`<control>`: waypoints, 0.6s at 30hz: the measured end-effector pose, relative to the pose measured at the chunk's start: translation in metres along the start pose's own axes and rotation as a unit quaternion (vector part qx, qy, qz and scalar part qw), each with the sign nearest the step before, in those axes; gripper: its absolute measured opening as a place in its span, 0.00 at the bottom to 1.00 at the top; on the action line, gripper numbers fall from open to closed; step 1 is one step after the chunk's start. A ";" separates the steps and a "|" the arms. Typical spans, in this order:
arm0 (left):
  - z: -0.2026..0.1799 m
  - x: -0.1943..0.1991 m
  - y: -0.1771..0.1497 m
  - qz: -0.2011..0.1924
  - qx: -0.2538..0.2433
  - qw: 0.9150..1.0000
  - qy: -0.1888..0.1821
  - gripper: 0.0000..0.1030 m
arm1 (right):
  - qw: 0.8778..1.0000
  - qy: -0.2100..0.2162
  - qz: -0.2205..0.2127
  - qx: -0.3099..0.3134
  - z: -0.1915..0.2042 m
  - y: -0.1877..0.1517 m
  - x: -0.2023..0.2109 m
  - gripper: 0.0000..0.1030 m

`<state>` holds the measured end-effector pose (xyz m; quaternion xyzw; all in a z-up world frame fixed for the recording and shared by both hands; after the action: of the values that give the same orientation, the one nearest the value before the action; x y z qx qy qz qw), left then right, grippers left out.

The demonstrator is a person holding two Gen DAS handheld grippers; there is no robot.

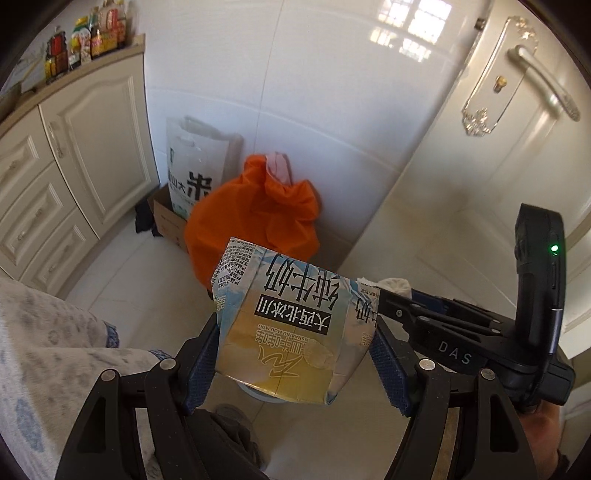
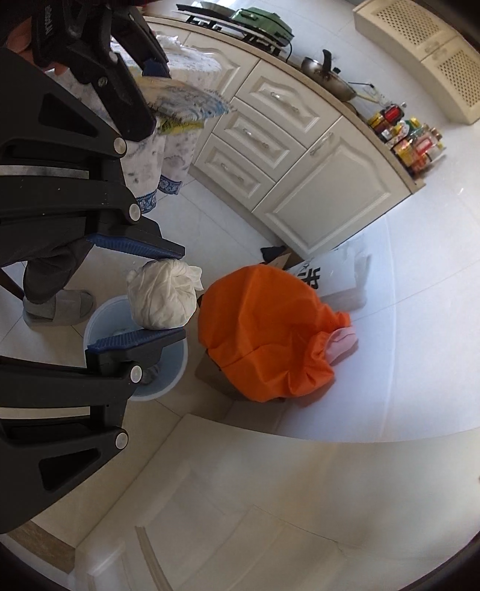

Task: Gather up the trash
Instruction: 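Open both tools to drop the white bag and milk pouch into the bin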

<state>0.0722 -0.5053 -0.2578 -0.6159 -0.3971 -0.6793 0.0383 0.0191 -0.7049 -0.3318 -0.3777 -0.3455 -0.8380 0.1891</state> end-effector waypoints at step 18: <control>0.010 -0.066 0.043 0.027 -0.019 0.998 0.050 0.95 | 0.998 -0.022 -0.006 -0.052 -0.022 0.000 -0.008 1.00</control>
<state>0.1190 -0.5580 -0.2942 -0.5923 -0.3644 -0.7157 0.0649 0.0126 -0.7206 -0.3483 -0.4037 -0.3076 -0.8474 0.1561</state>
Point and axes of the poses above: each gripper's, at about its wrist camera, not at the fingertips, and x roughly against the way its jaws point, z to its left, y to its top, the point moved 3 cm from there along -x, roughly the way its jaws point, and after that the axes turned 9 degrees about y, right-handed, at the moved point
